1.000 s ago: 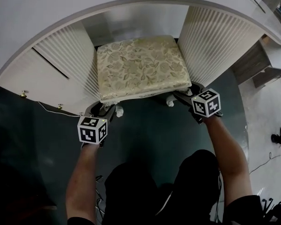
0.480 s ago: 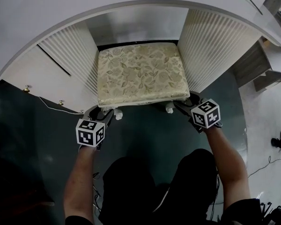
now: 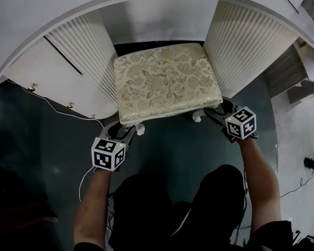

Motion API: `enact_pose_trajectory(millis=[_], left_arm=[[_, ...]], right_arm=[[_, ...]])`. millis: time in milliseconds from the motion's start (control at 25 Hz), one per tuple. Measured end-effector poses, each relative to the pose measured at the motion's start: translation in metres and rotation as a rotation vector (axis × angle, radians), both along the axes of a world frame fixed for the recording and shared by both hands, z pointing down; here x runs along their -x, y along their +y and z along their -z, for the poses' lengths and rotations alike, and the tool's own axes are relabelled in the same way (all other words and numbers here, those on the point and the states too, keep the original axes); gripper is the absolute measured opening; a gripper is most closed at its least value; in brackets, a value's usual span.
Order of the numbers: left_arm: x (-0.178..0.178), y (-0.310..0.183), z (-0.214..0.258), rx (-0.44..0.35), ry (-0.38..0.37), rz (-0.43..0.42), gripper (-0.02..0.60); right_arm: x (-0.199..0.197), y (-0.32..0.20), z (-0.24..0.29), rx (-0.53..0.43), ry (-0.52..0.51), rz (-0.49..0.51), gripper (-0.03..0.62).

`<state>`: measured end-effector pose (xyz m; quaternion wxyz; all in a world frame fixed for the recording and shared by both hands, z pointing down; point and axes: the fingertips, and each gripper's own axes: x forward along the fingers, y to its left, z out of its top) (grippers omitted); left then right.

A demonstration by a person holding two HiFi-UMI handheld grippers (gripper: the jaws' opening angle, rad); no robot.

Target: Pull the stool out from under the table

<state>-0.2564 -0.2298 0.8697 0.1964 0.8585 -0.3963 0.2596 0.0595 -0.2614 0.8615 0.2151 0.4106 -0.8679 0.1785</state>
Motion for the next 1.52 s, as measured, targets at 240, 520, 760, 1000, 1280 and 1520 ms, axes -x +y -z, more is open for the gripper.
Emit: enact_pose_trajectory(millis=[240, 520, 760, 1000, 1280, 1520], left_arm=[[0.000, -0.006, -0.001, -0.034, -0.023, 0.034, 0.235], [-0.007, -0.017, -0.007, -0.049, 0.012, 0.072, 0.271], [-0.007, -0.010, -0.009, 0.000, -0.024, 0.198, 0.287], [-0.005, -0.005, -0.008, 0.068, -0.053, 0.081, 0.261], [0.007, -0.011, 0.033, -0.007, -0.104, 0.046, 0.267], [0.008, -0.008, 0.061, 0.001, -0.027, 0.005, 0.306]], right_arm=[[0.001, 0.001, -0.002, 0.002, 0.005, 0.032, 0.290], [-0.005, -0.001, 0.001, 0.017, 0.034, 0.080, 0.272], [-0.010, 0.006, 0.002, 0.144, 0.015, 0.259, 0.221], [-0.012, 0.010, 0.006, 0.236, 0.037, 0.379, 0.219], [-0.012, -0.008, 0.058, 0.139, -0.007, 0.469, 0.292], [-0.001, -0.004, 0.068, 0.231, -0.097, 0.516, 0.403]])
